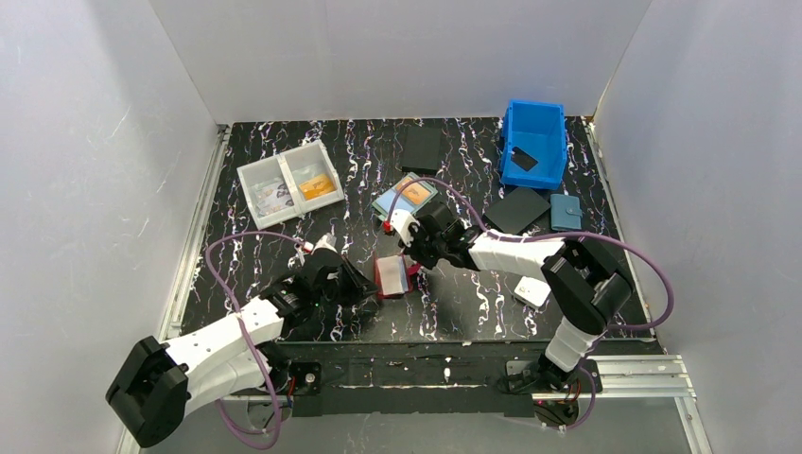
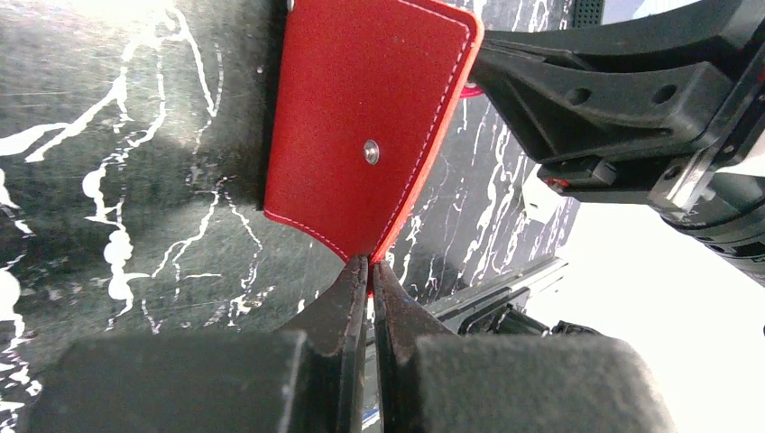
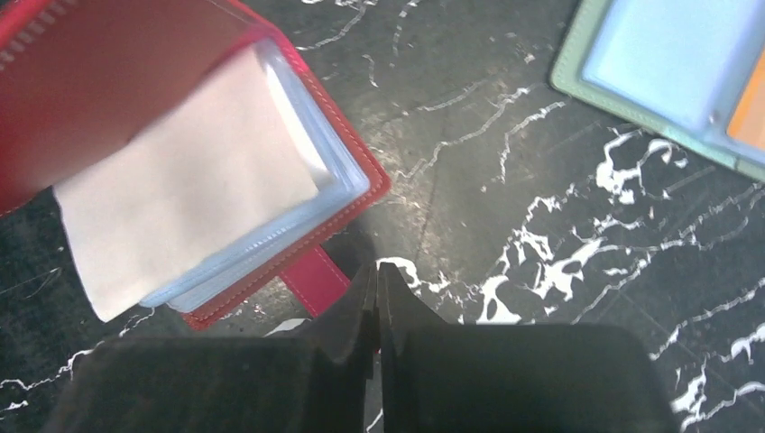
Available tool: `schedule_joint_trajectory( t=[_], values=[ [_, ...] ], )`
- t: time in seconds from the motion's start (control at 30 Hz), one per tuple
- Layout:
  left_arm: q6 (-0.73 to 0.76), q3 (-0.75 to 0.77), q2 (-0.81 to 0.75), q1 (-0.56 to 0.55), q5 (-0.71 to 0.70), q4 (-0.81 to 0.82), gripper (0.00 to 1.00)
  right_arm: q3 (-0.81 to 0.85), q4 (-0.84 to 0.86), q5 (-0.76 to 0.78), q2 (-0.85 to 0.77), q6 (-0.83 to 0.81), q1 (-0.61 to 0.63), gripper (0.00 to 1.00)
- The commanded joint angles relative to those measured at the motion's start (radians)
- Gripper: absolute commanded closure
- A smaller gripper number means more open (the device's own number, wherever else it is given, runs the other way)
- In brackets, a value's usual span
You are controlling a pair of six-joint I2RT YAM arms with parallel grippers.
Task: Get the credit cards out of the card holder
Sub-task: Open the card holder at the center of the board.
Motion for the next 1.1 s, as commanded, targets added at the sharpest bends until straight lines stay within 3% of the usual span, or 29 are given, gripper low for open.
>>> schedule_joint_trajectory(
  t=[0.0, 0.33, 0.5, 0.63, 0.77, 0.9, 1.07],
  values=[
    [-0.004, -0.028, -0.035, 0.018, -0.076, -0.099, 1.00, -0.021, 0.022, 0.101, -0.078, 0.007, -0.017, 0.98],
    [0.000, 0.038, 0.085, 0.042, -0.196, -0.246, 1.00, -0.155, -0.045, -0.047, -0.316, -0.052, -0.068, 0.99],
    [0.040, 0.111, 0.235, 0.051, -0.215, -0.295, 1.00, -0.164, -0.056, -0.092, -0.330, -0.046, -0.122, 0.99],
    [0.077, 0.163, 0.263, 0.052, -0.225, -0.342, 0.99, -0.159, -0.067, -0.093, -0.319, -0.047, -0.140, 0.99],
    [0.107, 0.184, 0.241, 0.053, -0.222, -0.369, 0.79, -0.146, -0.111, -0.114, -0.252, -0.041, -0.148, 0.99],
    [0.140, 0.201, 0.246, 0.053, -0.209, -0.395, 0.70, -0.135, -0.120, -0.133, -0.213, -0.033, -0.149, 0.97],
    [0.225, 0.217, 0.186, 0.054, -0.140, -0.393, 0.56, -0.134, -0.123, -0.132, -0.215, -0.031, -0.149, 0.80]
  ],
)
